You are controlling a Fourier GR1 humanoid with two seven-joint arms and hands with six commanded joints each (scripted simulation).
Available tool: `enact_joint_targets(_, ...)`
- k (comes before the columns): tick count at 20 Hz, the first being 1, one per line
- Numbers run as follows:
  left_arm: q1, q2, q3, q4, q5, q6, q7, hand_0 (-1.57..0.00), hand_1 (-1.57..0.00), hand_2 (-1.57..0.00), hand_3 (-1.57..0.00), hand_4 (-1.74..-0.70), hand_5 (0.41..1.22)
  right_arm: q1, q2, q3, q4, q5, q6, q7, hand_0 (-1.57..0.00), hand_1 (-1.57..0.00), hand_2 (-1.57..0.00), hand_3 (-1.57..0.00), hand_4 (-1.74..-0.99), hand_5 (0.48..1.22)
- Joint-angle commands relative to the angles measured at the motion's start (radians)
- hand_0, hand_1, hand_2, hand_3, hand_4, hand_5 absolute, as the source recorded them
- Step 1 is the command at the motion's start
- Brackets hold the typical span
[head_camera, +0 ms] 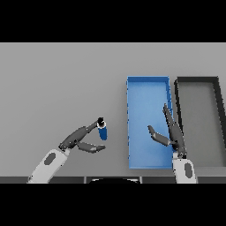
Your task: Pick up the blue pipe and place it into the blue bin.
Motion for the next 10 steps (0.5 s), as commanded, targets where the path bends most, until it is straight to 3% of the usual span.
enact_joint_targets(1, -0.008, -0.025, -0.007, 0.029, 0.000, -0.007, -0.012, 0.00, 0.00, 0.00, 0.00, -1.12, 0.450, -0.003, -0.003, -0.005, 0.010, -0.003, 0.002, 0.003, 0.00, 0.00, 0.00, 0.00, -1.273, 0.607)
enact_joint_targets(6, -0.070, -0.105, -0.030, 0.134, -0.069, 0.022, -0.068, 0.00, 0.00, 0.00, 0.00, -1.07, 0.445, 0.007, -0.003, -0.003, 0.013, 0.000, 0.006, -0.008, 0.00, 0.00, 0.00, 0.00, -1.267, 0.598)
enact_joint_targets(9, -0.102, -0.163, -0.014, 0.193, -0.038, 0.013, -0.105, 0.00, 0.00, -0.02, -0.02, -1.11, 0.507, 0.015, -0.014, -0.011, 0.002, -0.010, 0.013, -0.009, 0.00, 0.00, 0.00, 0.00, -1.267, 0.600)
enact_joint_targets(10, -0.114, -0.174, 0.002, 0.206, -0.013, 0.006, -0.111, 0.00, -0.03, -0.11, -0.10, -1.14, 0.550, 0.010, -0.006, -0.007, 0.007, -0.008, 0.009, 0.001, 0.00, 0.00, 0.00, 0.00, -1.266, 0.601)
